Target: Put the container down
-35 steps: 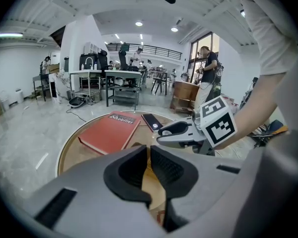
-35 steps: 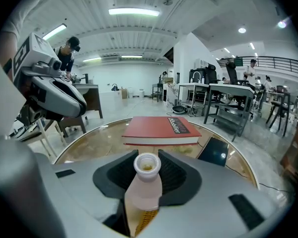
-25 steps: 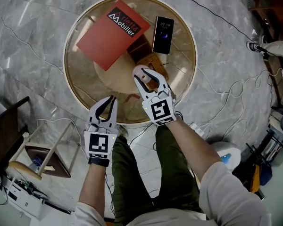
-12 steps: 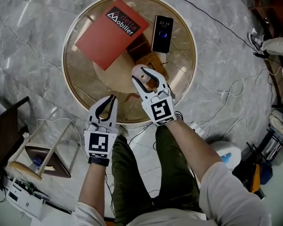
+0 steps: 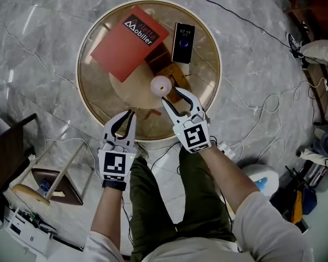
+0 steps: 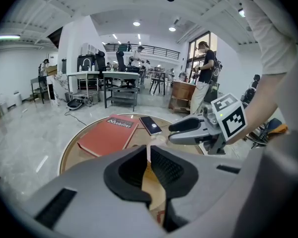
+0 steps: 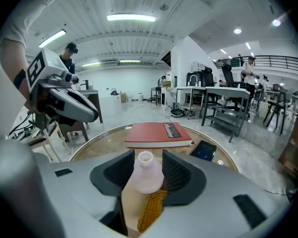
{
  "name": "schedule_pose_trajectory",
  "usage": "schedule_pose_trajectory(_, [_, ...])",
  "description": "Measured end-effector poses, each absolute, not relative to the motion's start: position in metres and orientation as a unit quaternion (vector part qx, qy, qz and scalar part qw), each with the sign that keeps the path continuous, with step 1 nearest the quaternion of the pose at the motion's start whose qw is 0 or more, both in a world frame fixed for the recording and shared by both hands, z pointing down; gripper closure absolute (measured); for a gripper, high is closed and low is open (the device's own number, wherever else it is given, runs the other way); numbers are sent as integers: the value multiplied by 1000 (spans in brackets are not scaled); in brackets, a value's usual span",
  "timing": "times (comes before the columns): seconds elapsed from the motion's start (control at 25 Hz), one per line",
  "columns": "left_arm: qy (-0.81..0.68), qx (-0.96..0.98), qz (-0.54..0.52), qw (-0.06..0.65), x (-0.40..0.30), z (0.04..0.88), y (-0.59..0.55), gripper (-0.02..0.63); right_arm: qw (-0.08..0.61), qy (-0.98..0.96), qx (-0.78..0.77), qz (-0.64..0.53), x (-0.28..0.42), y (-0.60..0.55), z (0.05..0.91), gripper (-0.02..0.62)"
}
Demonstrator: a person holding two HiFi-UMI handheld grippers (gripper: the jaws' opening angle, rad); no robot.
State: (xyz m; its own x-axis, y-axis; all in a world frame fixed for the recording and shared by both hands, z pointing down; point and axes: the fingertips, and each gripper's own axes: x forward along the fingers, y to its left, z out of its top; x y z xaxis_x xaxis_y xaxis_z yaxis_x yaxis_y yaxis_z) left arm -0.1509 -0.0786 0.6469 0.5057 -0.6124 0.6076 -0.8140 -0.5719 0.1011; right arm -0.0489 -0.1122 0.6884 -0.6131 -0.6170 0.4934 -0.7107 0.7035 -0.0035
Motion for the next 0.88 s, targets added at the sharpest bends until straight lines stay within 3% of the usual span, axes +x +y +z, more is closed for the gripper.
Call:
schedule_pose_trajectory(0.52, [-407, 859, 264, 161, -128, 577, -66, 575, 241, -867, 424, 98, 26, -71, 592, 543])
schedule_pose_trajectory(0.88, [-423, 858, 250, 148, -124, 529, -51, 575, 233, -858, 448, 91, 68, -46, 528, 572])
